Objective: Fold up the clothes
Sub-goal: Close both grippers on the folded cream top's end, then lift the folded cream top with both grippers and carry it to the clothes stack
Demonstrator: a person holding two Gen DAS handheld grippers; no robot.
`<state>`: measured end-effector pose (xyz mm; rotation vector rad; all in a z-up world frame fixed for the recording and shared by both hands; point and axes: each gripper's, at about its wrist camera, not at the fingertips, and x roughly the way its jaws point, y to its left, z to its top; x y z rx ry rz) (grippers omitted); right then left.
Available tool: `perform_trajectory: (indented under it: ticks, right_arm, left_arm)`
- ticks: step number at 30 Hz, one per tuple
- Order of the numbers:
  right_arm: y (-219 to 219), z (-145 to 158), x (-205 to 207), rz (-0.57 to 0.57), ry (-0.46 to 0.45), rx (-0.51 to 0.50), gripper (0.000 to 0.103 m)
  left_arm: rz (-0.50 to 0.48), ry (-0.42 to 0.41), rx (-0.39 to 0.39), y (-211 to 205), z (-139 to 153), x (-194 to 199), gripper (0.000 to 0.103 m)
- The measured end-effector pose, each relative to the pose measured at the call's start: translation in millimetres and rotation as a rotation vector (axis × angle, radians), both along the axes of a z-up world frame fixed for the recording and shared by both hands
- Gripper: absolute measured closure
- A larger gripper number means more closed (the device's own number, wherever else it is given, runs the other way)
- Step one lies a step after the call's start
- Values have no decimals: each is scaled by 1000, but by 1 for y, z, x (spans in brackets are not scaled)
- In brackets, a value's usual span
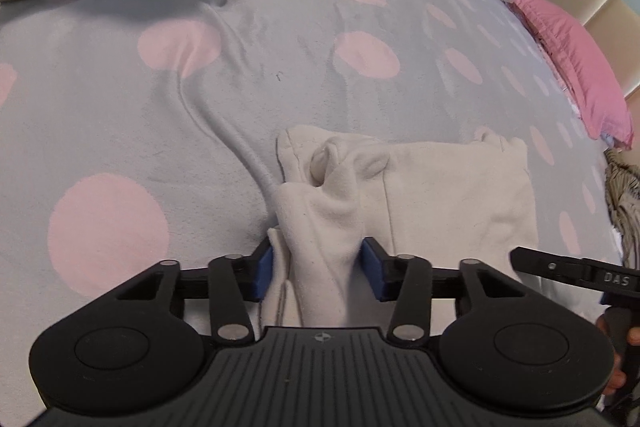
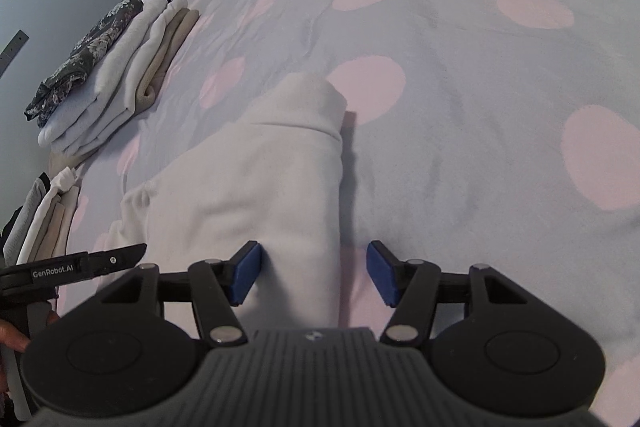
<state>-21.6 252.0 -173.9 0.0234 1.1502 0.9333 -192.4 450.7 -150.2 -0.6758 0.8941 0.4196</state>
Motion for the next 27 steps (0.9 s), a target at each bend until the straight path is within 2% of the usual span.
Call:
perform_trajectory:
  ticks: [2,3,4,6,11,16,21,24,27]
  right_arm:
    - [1,-1,1,6,-8,7,57]
    - [1,-1,2,10,0,20,70]
    - [0,-1,3,14,15,36,76]
    - [-1,1,3,6,19,49,82]
    - [-1,19,-7,30,-55,69,85]
    - [-11,49,-22,51,-121,119,86]
    - [-16,86,-50,82,-226,161,86]
    - [-15,114,-68,105,-283,204,86]
    - [-8,144,-88,146,-329,264,86]
  left_arm:
    - [-3,-15,-9,1,0,0,78]
    - [-5,-23,-14,2,0,0,82]
    - [-4,-28,-15,2,1,0,83]
    - [-4,-34,-13,1,3,0,86]
    - [1,-58,23,-3,14,-3,87]
    - [13,-122,59,-11,40,-13,87]
    - [8,-191,119,-22,77,-34,88]
    - [1,-235,197,-26,108,-52,88]
    - [44,-299,262,-23,141,-78,88]
